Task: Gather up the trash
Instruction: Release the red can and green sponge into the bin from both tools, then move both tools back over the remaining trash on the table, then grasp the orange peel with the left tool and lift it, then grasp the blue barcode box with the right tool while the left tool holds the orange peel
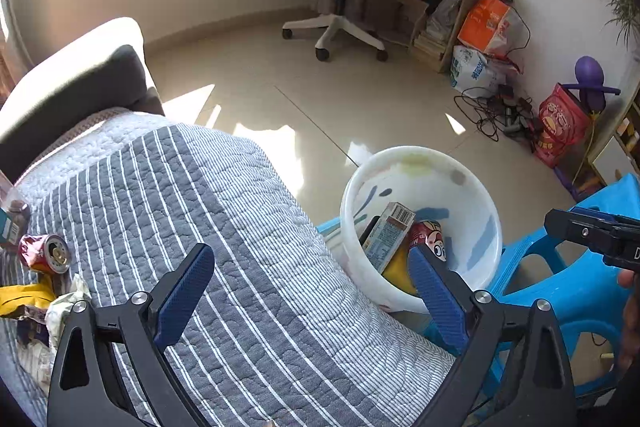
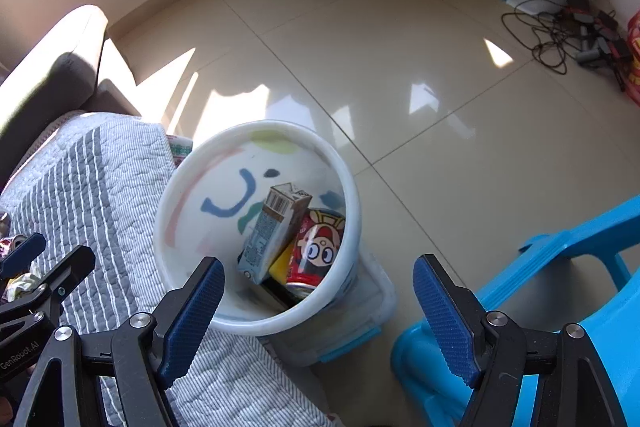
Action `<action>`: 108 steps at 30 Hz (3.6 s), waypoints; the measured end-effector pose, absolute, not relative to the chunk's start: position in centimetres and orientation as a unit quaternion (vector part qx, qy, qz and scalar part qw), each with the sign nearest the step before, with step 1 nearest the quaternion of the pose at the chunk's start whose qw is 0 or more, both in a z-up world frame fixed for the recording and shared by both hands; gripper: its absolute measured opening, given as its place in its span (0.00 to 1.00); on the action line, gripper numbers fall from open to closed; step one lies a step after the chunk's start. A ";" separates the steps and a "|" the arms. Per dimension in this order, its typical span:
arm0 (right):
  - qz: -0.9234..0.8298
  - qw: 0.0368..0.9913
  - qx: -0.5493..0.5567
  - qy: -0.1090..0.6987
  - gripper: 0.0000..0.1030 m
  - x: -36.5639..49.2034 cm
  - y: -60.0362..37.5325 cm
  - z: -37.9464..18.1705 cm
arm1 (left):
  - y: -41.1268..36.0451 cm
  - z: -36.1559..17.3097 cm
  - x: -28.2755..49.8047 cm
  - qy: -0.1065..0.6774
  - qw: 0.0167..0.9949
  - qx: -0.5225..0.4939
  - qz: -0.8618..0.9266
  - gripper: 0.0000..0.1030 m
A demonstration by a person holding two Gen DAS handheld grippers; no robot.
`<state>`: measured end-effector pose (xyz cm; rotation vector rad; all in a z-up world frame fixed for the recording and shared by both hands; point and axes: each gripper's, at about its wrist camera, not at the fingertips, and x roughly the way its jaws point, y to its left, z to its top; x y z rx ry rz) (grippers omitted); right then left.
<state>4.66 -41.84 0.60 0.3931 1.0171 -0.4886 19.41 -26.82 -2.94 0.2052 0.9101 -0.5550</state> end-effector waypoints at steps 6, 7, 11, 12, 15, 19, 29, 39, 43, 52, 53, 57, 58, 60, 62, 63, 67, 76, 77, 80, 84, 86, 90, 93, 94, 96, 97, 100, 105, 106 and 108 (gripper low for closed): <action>-0.211 0.836 0.165 0.479 0.81 5.6 -38.8 1.3 | -21.4 -1.9 18.4 0.436 0.861 0.100 -0.241 1.00; -0.208 0.837 0.162 0.480 0.81 5.7 -38.2 1.3 | -20.5 -1.8 18.3 0.439 0.861 0.099 -0.235 1.00; -0.193 0.840 0.154 0.484 0.82 6.6 -35.7 1.4 | -16.6 -1.4 17.7 0.445 0.865 0.091 -0.214 1.00; -0.188 0.841 0.151 0.485 0.83 6.9 -35.0 1.5 | -15.7 -1.3 17.6 0.447 0.865 0.087 -0.210 1.00; -0.170 0.843 0.144 0.489 0.84 7.8 -32.8 1.4 | -12.5 -0.8 17.4 0.449 0.869 0.079 -0.192 1.00; -0.139 0.844 0.144 0.497 0.85 9.0 -30.0 0.9 | -8.5 -0.8 17.6 0.461 0.870 0.073 -0.159 1.00; -0.098 0.836 0.096 0.531 0.85 12.4 -23.7 -1.5 | -0.3 -3.8 19.1 0.531 0.840 0.070 -0.093 1.00; -0.089 0.826 0.075 0.551 0.85 14.4 -21.4 -3.2 | 0.9 -6.8 19.6 0.586 0.792 0.083 -0.148 0.90; -0.088 0.824 0.070 0.556 0.85 14.9 -20.8 -3.7 | 0.1 -8.8 19.9 0.601 0.775 0.106 -0.161 0.72; -0.083 0.820 0.070 0.561 0.85 15.5 -19.5 -4.2 | -1.1 -10.3 19.8 0.599 0.768 0.138 -0.183 0.27; -0.080 0.820 0.070 0.562 0.85 15.6 -19.2 -4.3 | -1.1 -9.9 19.7 0.596 0.769 0.135 -0.187 0.23; -0.067 0.820 0.067 0.564 0.85 16.5 -17.2 -4.6 | -0.2 -8.5 18.9 0.588 0.775 0.116 -0.200 0.14; -0.063 0.820 0.066 0.565 0.85 16.8 -16.6 -4.7 | 0.2 -8.1 18.8 0.585 0.778 0.110 -0.202 0.13; -0.053 0.820 0.062 0.567 0.85 17.4 -15.2 -5.0 | 1.4 -7.0 18.5 0.576 0.787 0.095 -0.202 0.13; -0.043 0.819 0.057 0.569 0.85 18.0 -13.7 -5.5 | 3.0 -5.9 18.3 0.565 0.797 0.073 -0.198 0.13; -0.039 0.818 0.054 0.571 0.85 18.3 -13.0 -5.7 | 3.8 -5.4 18.2 0.561 0.803 0.063 -0.194 0.13; -0.015 0.813 0.046 0.580 0.85 19.5 -9.3 -7.1 | 7.8 -4.0 18.0 0.543 0.825 0.027 -0.153 0.13; 0.033 0.797 0.045 0.602 0.85 21.8 -1.3 -10.9 | 12.6 -2.7 18.3 0.527 0.845 0.003 -0.090 0.13; 0.034 0.796 0.047 0.603 0.85 22.0 -0.8 -11.2 | 12.9 -2.8 18.3 0.527 0.845 0.004 -0.088 0.13; 0.036 0.792 0.055 0.608 0.85 22.7 0.4 -12.3 | 13.4 -3.0 18.3 0.529 0.845 0.004 -0.082 0.13; 0.031 0.786 0.061 0.615 0.85 23.4 1.5 -13.7 | 13.9 -3.0 18.3 0.531 0.844 0.000 -0.076 0.13; 0.027 0.782 0.062 0.620 0.85 23.8 1.7 -14.4 | 14.1 -3.0 18.4 0.531 0.844 -0.001 -0.073 0.13; 0.019 0.775 0.061 0.628 0.84 24.2 1.9 -15.4 | 14.3 -3.2 18.5 0.532 0.844 0.000 -0.068 0.13; 0.018 0.770 0.049 0.636 0.70 24.2 2.1 -16.1 | 14.3 -3.3 18.5 0.534 0.843 0.000 -0.068 0.13; 0.020 0.769 0.047 0.637 0.68 24.2 2.2 -16.2 | 14.4 -3.3 18.5 0.534 0.843 0.000 -0.067 0.13; 0.023 0.772 0.041 0.634 0.67 24.1 2.3 -16.0 | 14.4 -3.3 18.4 0.533 0.844 0.000 -0.064 0.13; 0.025 0.773 0.038 0.633 0.66 24.1 2.4 -15.7 | 14.4 -3.2 18.4 0.532 0.845 0.000 -0.063 0.13; 0.033 0.779 0.032 0.626 0.65 23.4 2.1 -14.5 | 14.2 -2.9 18.2 0.528 0.847 0.005 -0.061 0.13; 0.050 0.785 0.030 0.617 0.65 22.4 1.3 -12.4 | 13.6 -2.5 17.9 0.519 0.853 0.012 -0.060 0.13; 0.053 0.786 0.032 0.615 0.65 22.0 1.0 -11.9 | 13.4 -2.3 17.9 0.517 0.854 0.013 -0.060 0.13; 0.059 0.790 0.034 0.609 0.65 21.3 0.4 -10.9 | 13.0 -2.1 17.8 0.512 0.857 0.016 -0.062 0.13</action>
